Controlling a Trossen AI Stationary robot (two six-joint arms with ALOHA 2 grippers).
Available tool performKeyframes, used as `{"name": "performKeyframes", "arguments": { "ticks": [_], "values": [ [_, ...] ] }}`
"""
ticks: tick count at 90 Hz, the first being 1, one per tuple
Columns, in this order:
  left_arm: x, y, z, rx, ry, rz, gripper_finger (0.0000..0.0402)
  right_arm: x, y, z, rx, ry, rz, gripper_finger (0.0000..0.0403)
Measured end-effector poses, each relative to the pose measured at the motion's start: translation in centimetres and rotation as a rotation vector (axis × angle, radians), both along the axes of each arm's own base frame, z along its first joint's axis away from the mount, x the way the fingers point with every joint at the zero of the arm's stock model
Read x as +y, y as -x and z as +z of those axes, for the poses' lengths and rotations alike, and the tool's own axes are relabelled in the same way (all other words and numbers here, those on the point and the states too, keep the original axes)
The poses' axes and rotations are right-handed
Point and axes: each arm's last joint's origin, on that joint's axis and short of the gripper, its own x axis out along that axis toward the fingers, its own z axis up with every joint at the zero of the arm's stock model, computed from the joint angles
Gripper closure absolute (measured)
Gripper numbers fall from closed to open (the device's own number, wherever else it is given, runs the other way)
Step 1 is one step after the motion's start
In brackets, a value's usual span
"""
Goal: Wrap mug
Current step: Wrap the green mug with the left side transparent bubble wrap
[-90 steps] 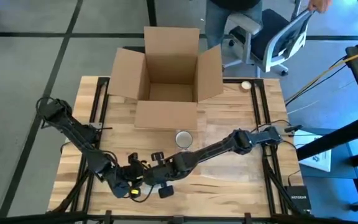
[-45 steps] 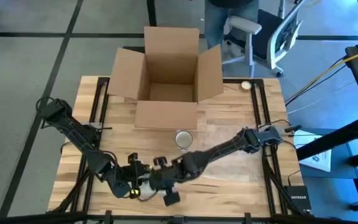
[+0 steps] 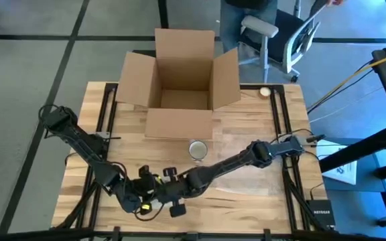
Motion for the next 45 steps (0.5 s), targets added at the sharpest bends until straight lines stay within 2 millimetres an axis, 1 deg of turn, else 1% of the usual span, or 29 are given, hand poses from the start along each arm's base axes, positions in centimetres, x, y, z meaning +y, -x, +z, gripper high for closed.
{"name": "performKeyframes", "arguments": {
  "ticks": [9,14,31,40,45],
  "values": [
    [-0.1,0.0,0.9,-0.018,0.008,-0.023,0.029,0.2,0.1,-0.2,0.01,0.001,0.005,0.0402],
    [-0.1,0.1,1.0,-0.021,0.001,-0.03,0.029,0.1,0.1,0.0,0.005,-0.002,0.004,0.0402],
    [0.4,0.1,-0.5,0.005,-0.018,0.006,0.029,0.1,0.1,0.8,-0.003,0.005,0.009,0.0402],
    [0.5,0.1,-0.6,0.006,-0.01,0.02,0.029,0.1,0.6,1.6,0.005,0.01,0.015,0.0402],
    [0.5,0.1,-0.6,0.005,-0.013,0.016,0.029,0.0,1.0,2.6,0.001,0.007,0.016,0.0402]
  ]
}}
